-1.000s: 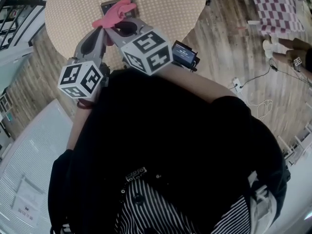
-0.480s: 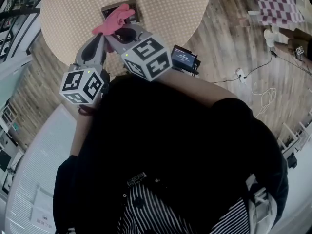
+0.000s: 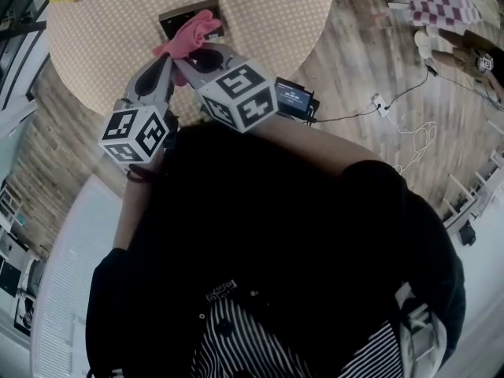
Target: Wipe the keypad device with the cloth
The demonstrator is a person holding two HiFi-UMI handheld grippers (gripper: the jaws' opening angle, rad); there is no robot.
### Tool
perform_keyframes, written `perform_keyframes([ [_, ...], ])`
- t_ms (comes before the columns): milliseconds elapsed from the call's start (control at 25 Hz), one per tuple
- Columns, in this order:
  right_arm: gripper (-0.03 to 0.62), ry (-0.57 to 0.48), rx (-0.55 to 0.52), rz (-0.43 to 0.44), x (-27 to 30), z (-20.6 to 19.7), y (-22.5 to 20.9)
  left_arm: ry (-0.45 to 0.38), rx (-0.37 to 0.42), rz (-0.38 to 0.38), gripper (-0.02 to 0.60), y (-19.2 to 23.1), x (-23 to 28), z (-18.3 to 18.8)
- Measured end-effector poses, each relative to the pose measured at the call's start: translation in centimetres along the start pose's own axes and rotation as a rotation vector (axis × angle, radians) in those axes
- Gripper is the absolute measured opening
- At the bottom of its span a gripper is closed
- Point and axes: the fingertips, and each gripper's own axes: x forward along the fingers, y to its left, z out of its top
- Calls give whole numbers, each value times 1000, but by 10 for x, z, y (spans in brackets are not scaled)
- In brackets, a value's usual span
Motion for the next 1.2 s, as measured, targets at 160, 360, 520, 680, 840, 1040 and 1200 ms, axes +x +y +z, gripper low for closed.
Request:
perform_keyframes([
  [160, 46, 18, 29, -23, 6, -3, -16, 46, -2, -37, 0, 3, 17, -4],
  [360, 46, 30, 104, -53, 21, -5, -33, 83, 3, -58, 0, 16, 36, -6],
  [520, 46, 47, 147, -68, 31, -12, -45, 120, 4, -84, 0, 24, 49, -13],
  [680, 46, 82, 237, -75, 36, -23, -63, 185, 44, -136, 0, 24, 65, -23],
  [840, 46, 96, 312, -99, 43, -33, -80, 241, 47, -188, 0, 29, 84, -31],
  [1040, 46, 96, 338, -108, 38, -46, -91, 296, 84, -209, 2, 22, 96, -41],
  [1200, 46, 94, 343, -118, 41, -51, -101, 330, 113, -206, 3, 23, 107, -46],
])
